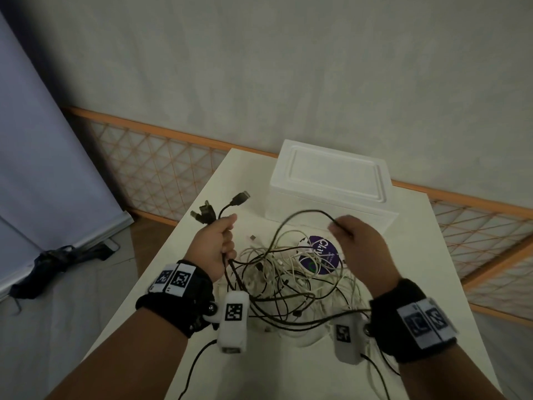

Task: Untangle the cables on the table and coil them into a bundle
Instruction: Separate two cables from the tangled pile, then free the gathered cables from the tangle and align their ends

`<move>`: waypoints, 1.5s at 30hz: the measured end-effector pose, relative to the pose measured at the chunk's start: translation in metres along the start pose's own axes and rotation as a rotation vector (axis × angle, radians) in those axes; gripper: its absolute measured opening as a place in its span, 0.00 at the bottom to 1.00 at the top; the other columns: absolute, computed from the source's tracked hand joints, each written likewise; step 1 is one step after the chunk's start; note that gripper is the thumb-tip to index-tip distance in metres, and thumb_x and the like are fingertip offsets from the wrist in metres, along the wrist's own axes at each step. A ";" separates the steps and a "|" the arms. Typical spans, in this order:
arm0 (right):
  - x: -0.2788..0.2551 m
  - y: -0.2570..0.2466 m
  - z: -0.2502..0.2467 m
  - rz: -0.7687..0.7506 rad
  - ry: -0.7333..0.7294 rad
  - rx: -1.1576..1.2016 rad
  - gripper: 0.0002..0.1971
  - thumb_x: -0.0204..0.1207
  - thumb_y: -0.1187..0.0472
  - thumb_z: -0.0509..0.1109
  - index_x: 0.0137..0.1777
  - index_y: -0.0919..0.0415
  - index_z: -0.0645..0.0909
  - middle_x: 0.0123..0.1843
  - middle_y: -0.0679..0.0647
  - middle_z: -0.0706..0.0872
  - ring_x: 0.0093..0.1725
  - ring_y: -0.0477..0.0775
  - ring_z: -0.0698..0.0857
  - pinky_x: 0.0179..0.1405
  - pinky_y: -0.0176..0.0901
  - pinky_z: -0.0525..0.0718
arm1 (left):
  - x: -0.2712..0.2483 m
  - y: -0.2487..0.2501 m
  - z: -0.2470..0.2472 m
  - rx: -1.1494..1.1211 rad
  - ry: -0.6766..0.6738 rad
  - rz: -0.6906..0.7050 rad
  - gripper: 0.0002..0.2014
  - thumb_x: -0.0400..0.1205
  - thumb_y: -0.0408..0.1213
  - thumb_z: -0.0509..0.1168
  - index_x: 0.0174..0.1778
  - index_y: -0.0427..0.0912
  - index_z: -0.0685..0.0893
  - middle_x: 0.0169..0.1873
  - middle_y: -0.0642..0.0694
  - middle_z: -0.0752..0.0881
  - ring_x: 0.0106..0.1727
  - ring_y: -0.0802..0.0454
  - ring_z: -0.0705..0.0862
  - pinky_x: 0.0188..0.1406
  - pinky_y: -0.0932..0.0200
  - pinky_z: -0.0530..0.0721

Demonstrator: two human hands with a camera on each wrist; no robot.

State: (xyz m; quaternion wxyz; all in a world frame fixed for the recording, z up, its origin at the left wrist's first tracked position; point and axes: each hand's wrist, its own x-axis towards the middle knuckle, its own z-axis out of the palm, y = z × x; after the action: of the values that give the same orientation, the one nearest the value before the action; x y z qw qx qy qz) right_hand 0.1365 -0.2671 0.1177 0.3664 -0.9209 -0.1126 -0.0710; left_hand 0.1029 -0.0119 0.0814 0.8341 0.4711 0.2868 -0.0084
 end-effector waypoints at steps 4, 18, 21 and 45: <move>-0.025 0.041 -0.022 0.320 -0.210 -0.345 0.20 0.70 0.62 0.70 0.61 0.46 0.82 0.68 0.47 0.81 0.64 0.54 0.80 0.69 0.55 0.73 | -0.003 -0.008 -0.010 -0.109 -0.059 -0.028 0.14 0.88 0.39 0.56 0.35 0.44 0.72 0.20 0.52 0.66 0.20 0.57 0.64 0.24 0.62 0.64; -0.063 -0.069 0.052 -0.372 -0.307 -0.337 0.17 0.83 0.45 0.59 0.63 0.56 0.74 0.43 0.56 0.87 0.44 0.60 0.84 0.41 0.52 0.80 | -0.059 -0.023 0.023 -0.111 -0.294 0.130 0.13 0.87 0.41 0.57 0.39 0.40 0.77 0.21 0.49 0.71 0.24 0.54 0.70 0.23 0.61 0.71; -0.066 -0.056 0.056 -0.506 -0.359 -0.354 0.19 0.84 0.46 0.57 0.40 0.59 0.77 0.30 0.54 0.80 0.35 0.60 0.81 0.35 0.51 0.77 | -0.061 -0.023 0.011 -0.175 -0.236 0.124 0.13 0.87 0.42 0.56 0.40 0.40 0.79 0.22 0.50 0.74 0.24 0.55 0.73 0.28 0.61 0.77; -0.093 -0.057 0.052 -0.246 -0.280 -0.415 0.20 0.86 0.44 0.51 0.47 0.57 0.77 0.35 0.53 0.82 0.34 0.54 0.78 0.33 0.45 0.72 | -0.065 -0.039 -0.004 -0.327 -0.223 0.050 0.08 0.84 0.34 0.60 0.38 0.42 0.75 0.27 0.50 0.70 0.21 0.60 0.68 0.19 0.67 0.68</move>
State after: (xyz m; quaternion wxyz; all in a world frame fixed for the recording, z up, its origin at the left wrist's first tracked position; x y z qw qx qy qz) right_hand 0.0344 -0.2059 0.0978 0.1396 -0.9565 -0.2559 -0.0087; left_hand 0.0354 -0.0469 0.0809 0.9260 0.3327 0.1785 0.0070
